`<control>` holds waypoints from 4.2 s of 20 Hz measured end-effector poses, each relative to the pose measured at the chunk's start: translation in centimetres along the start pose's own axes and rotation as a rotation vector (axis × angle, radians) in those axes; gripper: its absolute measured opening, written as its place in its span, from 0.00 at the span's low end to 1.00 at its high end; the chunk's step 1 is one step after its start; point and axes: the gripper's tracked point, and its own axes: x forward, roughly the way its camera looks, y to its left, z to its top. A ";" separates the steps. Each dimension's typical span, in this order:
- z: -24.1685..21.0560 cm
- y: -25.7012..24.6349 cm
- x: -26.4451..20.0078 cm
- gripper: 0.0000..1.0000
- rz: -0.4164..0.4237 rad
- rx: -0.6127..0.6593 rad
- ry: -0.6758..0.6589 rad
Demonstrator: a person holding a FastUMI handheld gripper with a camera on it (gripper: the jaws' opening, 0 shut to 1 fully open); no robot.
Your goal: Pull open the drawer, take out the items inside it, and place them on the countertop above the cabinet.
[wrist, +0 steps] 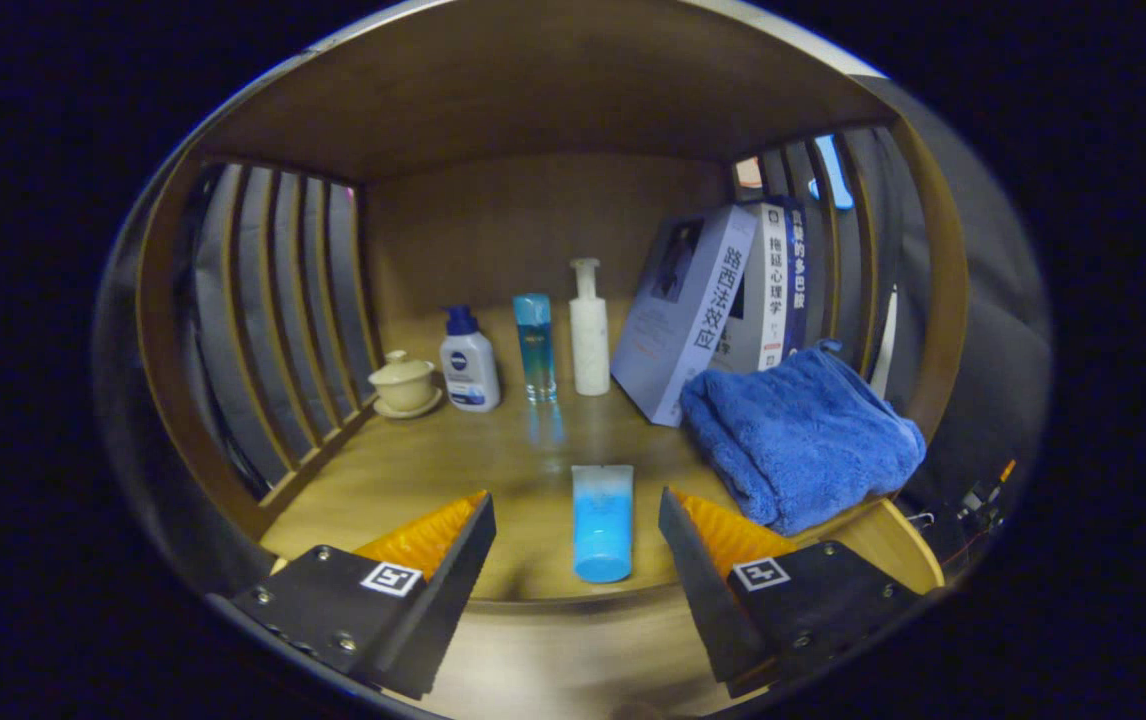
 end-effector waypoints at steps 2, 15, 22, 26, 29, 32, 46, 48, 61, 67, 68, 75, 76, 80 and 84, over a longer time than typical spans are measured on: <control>1.2 -0.4 -2.2 0.97 -0.009 -0.017 -0.048; 1.3 -0.4 -18.7 0.97 0.042 -0.017 -0.181; -2.4 -2.9 -23.4 0.97 0.013 0.046 -0.221; -6.4 -4.9 -24.7 0.97 -0.007 0.022 -0.222; -9.1 -5.6 -25.4 0.97 -0.012 -0.008 -0.216; -11.1 -5.7 -26.0 0.98 0.009 -0.009 -0.222; -18.5 -6.5 -21.7 0.98 0.022 0.012 -0.135; -19.2 -6.0 -20.6 0.98 0.032 0.000 -0.123; -19.0 -5.4 -15.6 0.99 0.070 0.036 -0.165; -17.2 -4.7 -12.9 0.99 0.047 0.011 -0.186; -17.5 -4.5 -12.2 1.00 0.042 -0.013 -0.162; -17.0 -3.1 -8.9 0.99 0.043 -0.008 -0.134; -16.9 -3.0 -8.3 0.99 0.043 -0.008 -0.128; -16.7 -2.8 -6.5 0.99 0.045 0.008 -0.105; -16.8 -2.2 -4.2 0.99 0.051 0.050 -0.070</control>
